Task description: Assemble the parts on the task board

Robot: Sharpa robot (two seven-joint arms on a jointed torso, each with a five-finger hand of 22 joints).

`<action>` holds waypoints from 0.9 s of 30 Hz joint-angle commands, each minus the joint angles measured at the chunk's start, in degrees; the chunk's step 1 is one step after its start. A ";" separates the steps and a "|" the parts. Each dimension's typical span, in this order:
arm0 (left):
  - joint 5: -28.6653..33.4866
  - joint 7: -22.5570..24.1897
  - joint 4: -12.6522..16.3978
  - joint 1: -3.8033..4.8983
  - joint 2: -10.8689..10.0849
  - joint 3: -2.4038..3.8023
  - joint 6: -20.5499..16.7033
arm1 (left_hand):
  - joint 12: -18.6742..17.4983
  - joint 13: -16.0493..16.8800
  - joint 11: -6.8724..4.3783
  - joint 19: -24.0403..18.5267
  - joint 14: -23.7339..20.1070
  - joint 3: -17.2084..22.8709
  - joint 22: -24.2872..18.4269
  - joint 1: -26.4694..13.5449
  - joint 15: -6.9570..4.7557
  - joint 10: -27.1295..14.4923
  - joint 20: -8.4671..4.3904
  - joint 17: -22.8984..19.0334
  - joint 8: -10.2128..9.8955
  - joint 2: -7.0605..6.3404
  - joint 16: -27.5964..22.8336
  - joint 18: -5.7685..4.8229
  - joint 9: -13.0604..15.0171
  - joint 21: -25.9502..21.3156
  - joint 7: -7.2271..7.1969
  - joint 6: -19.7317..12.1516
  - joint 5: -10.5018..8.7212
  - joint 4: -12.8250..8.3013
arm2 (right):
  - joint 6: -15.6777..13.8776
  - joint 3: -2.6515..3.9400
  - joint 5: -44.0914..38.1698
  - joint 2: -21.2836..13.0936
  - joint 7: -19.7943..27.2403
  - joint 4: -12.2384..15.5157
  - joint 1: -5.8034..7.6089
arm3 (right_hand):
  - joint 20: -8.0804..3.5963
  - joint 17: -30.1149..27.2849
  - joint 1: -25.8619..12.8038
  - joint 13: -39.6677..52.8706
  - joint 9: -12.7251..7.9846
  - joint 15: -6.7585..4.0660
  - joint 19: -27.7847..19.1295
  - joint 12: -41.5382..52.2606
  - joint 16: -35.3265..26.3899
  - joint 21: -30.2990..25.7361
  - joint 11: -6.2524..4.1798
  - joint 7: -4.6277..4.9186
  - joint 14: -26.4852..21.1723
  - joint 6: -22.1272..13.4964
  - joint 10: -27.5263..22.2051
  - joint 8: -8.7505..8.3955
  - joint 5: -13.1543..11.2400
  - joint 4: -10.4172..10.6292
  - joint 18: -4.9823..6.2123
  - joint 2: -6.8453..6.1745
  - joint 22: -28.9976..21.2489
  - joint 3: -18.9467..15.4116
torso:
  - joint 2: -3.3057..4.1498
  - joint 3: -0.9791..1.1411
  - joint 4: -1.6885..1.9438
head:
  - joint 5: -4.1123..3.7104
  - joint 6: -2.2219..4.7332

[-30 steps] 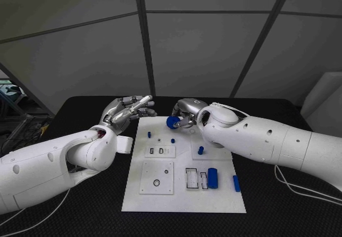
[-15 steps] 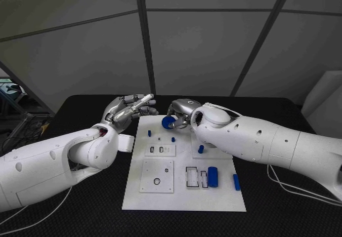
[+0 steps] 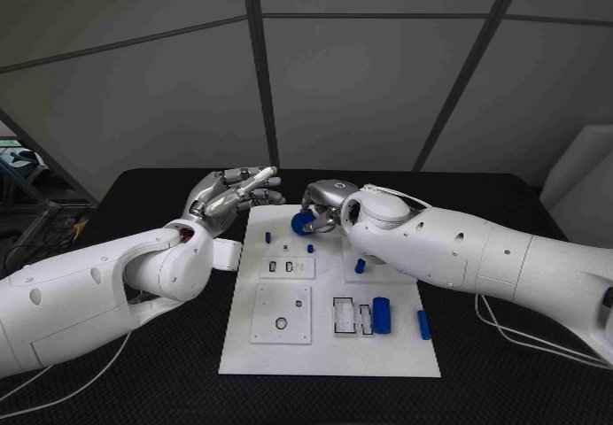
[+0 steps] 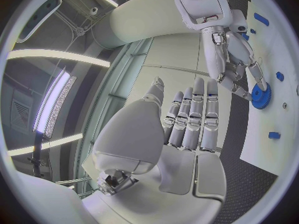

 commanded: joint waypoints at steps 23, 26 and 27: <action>0.30 -0.09 -0.18 0.11 0.15 0.06 0.63 | -0.37 0.07 0.09 0.15 0.17 -0.13 -0.07 -0.03 -0.14 0.36 0.02 -0.03 -0.26 0.48 -0.43 0.14 0.01 -0.26 0.02 0.21 -0.14 -0.34 | 3.63 -0.02 1.28 0.36 0.77 -0.84 0.08 | 1.21 3.47 -5.21 -1.42 0.16 1.27 -1.83 -3.56 -0.64 -1.20 1.48 1.10 3.62 -7.92 -3.41 -4.88 0.84 3.40 -0.52 -1.66 -2.03 -4.31 | 0.00 -0.01 -0.01 | -0.06 -0.21; 0.31 -0.09 -0.21 0.11 0.19 0.06 0.63 | -0.37 0.07 0.09 0.15 0.17 -0.13 -0.07 -0.03 -0.14 0.36 0.02 -0.03 -0.26 0.48 -0.43 0.14 0.01 -0.26 0.02 0.21 -0.14 -0.34 | 3.33 -0.02 1.50 0.32 0.83 -0.87 0.08 | 1.25 3.43 -5.85 -1.39 0.20 1.30 -1.87 -3.53 -0.67 -1.25 1.51 1.11 3.62 -7.89 -3.40 -4.78 1.71 4.23 -0.50 -1.31 -2.13 -4.76 | -0.02 -0.01 -0.02 | -0.06 -0.22; 0.31 -0.09 -0.22 0.11 0.20 0.06 0.64 | -0.37 0.07 0.09 0.15 0.17 -0.13 -0.07 -0.03 -0.14 0.36 0.02 -0.03 -0.26 0.48 -0.43 0.14 0.01 -0.26 0.02 0.21 -0.14 -0.34 | 2.92 -0.02 1.57 0.24 0.90 -0.84 0.08 | 1.26 3.44 -6.14 -1.34 0.23 1.31 -1.87 -3.50 -0.67 -1.25 1.50 1.11 3.62 -7.78 -3.38 -4.68 2.30 4.62 -0.49 -1.11 -2.13 -4.93 | -0.02 -0.02 -0.02 | -0.05 -0.23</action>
